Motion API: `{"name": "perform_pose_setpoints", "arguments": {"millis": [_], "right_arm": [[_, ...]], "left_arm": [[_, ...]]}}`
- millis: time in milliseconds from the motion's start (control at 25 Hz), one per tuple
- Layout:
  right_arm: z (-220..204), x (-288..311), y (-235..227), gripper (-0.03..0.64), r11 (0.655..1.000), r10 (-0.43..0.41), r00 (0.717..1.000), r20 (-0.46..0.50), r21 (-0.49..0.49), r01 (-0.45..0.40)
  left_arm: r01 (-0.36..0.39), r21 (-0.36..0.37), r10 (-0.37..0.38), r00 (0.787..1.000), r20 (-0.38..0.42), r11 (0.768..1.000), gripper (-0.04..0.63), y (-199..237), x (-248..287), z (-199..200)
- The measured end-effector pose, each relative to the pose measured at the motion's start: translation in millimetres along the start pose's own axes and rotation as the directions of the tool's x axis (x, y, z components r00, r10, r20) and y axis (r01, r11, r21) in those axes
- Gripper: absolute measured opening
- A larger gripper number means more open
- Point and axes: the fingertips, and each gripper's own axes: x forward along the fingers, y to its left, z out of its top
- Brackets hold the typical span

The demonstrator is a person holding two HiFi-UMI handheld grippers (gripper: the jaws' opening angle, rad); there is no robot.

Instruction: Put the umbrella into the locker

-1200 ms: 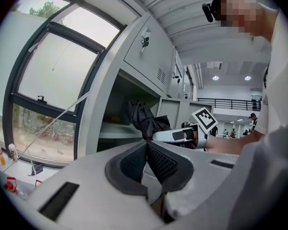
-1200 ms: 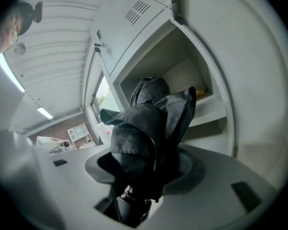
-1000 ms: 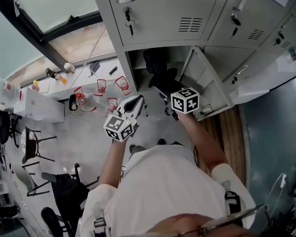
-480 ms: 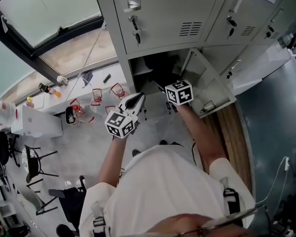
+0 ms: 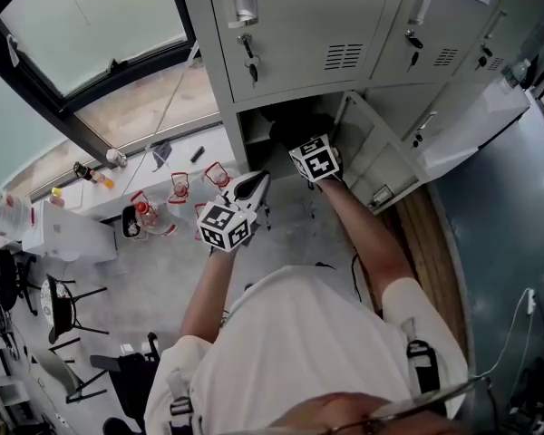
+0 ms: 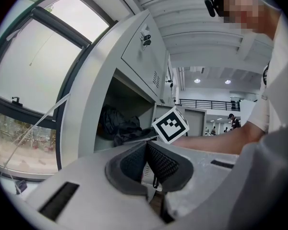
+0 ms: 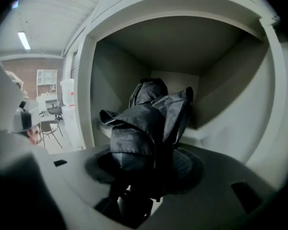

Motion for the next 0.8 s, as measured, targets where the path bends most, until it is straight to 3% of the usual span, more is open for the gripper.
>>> {"name": "perform_pose_setpoints", "arguments": {"millis": [280, 480, 560, 800], "right_arm": [[8, 18, -13, 0.241, 0.974, -0.09, 0.994, -0.06, -0.213, 0.075], [10, 34, -13, 0.242, 0.897, -0.107, 0.985, -0.133, -0.441, 0.038], [14, 38, -12, 0.242, 0.88, -0.101, 0.985, -0.143, -0.475, 0.022], [22, 56, -14, 0.245, 0.871, -0.102, 0.982, -0.158, -0.491, 0.012]], "left_arm": [[-0.014, -0.001, 0.014, 1.0, -0.005, 1.0, 0.003, -5, 2, 0], [-0.034, -0.008, 0.034, 0.999, -0.019, 0.999, 0.003, -7, 1, -8], [-0.047, -0.015, 0.046, 0.999, -0.019, 0.999, 0.005, -5, 0, -9], [-0.069, -0.023, 0.068, 0.998, -0.019, 0.997, 0.003, -5, 0, -11]]}}
